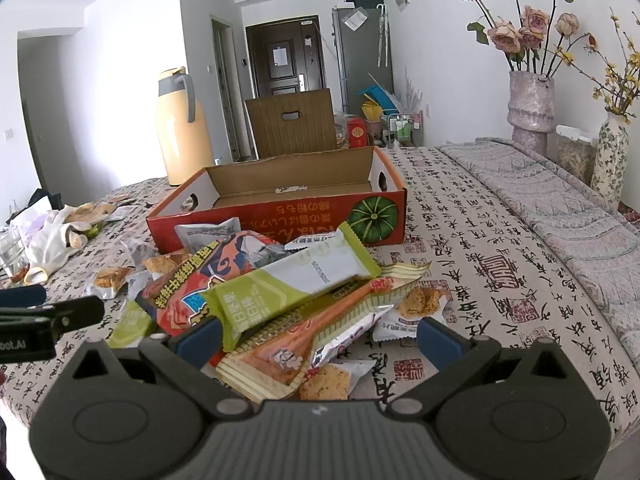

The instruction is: Organize snacks

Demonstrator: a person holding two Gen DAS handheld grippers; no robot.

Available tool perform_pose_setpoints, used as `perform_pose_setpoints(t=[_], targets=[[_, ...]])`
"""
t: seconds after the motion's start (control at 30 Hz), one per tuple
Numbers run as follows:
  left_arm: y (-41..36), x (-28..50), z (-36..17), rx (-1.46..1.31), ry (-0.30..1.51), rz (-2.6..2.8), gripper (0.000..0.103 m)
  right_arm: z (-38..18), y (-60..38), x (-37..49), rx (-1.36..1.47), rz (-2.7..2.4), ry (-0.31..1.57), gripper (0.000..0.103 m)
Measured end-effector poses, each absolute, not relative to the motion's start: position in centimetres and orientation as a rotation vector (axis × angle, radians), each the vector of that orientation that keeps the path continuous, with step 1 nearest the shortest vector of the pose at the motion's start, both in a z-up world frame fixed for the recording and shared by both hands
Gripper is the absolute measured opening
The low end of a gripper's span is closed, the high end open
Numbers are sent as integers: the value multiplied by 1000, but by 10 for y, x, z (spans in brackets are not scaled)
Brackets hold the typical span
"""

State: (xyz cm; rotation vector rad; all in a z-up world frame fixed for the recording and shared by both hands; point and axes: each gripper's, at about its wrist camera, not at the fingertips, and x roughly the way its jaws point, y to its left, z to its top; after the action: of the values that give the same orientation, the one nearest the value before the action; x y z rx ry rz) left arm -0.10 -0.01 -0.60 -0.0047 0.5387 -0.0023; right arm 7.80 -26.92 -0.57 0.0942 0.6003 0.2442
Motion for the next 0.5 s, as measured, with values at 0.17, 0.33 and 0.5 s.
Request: perform_pose_setpoints(t=[0.17, 0.33, 0.5], targets=[[0, -1, -6, -4, 538, -2, 103, -5, -269, 78, 94, 245, 601, 103], [0, -1, -6, -4, 539, -2, 103, -6, -269, 77, 94, 245, 600, 103], [-1, -1, -6, -5, 538, -2, 103, -6, -269, 77, 94, 245, 600, 103]])
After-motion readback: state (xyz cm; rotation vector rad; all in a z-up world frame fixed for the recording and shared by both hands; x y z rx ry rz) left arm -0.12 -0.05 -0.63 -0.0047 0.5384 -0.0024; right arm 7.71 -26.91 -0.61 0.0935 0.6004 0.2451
